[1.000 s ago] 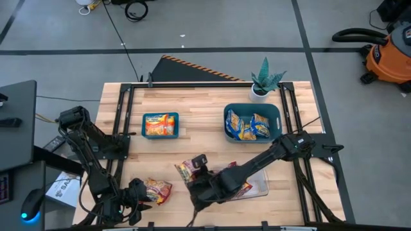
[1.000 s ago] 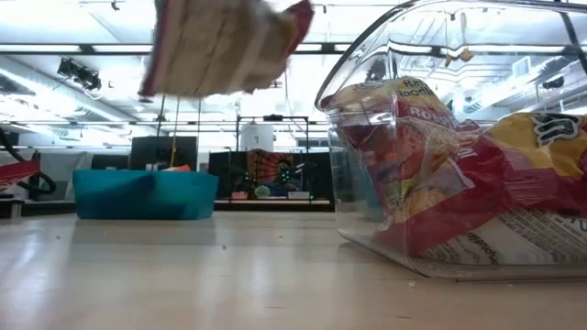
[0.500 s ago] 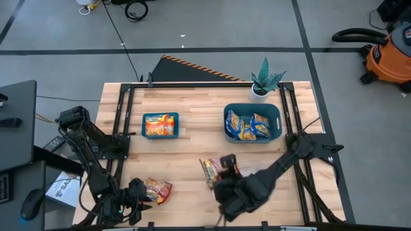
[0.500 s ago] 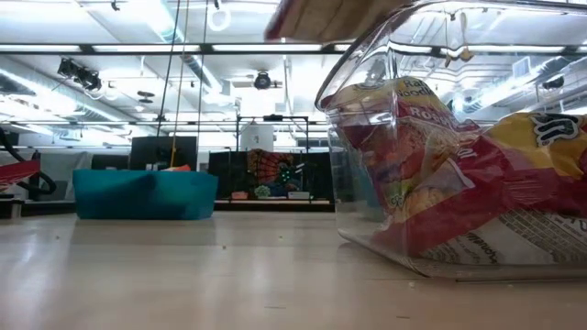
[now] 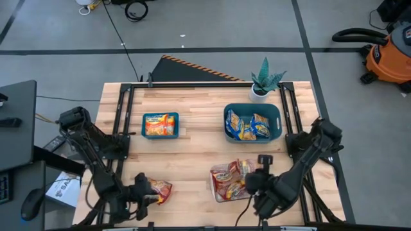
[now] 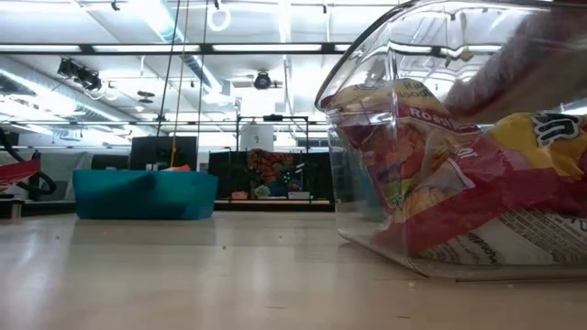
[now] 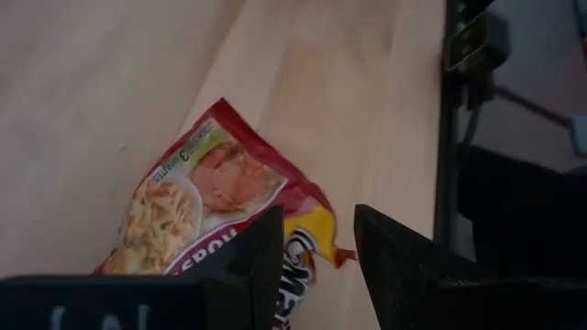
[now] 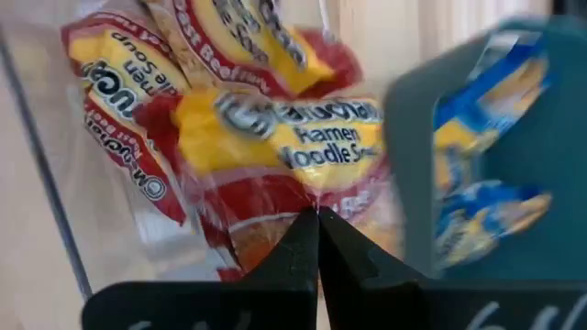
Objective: Sort Maruchan noodles
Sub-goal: Put the red noodle pack into the transparent bin
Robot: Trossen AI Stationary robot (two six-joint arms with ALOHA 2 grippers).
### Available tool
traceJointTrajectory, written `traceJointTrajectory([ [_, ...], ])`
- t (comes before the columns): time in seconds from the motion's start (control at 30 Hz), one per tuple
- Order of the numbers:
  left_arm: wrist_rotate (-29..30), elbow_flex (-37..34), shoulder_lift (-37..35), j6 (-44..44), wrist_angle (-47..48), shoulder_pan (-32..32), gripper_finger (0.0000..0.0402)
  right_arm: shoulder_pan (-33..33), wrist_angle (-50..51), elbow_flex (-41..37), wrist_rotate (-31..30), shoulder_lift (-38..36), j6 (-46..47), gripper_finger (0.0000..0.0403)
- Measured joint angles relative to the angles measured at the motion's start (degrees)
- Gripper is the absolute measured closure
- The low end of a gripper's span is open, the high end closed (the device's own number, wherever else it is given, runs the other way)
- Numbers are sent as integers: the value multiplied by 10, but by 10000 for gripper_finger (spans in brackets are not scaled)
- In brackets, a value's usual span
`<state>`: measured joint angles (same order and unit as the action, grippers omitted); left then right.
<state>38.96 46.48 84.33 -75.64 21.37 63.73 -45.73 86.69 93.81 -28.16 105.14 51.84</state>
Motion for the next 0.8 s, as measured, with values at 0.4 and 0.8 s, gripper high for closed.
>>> traceJointTrajectory([
  [0.4, -210, 0, 0, 123, -1, -89, 260, 44, -272, -190, 162, -50, -27, 390],
  [0.8, -240, 0, 0, 184, 21, -88, 260, 53, -210, -95, 172, -53, -34, 285],
])
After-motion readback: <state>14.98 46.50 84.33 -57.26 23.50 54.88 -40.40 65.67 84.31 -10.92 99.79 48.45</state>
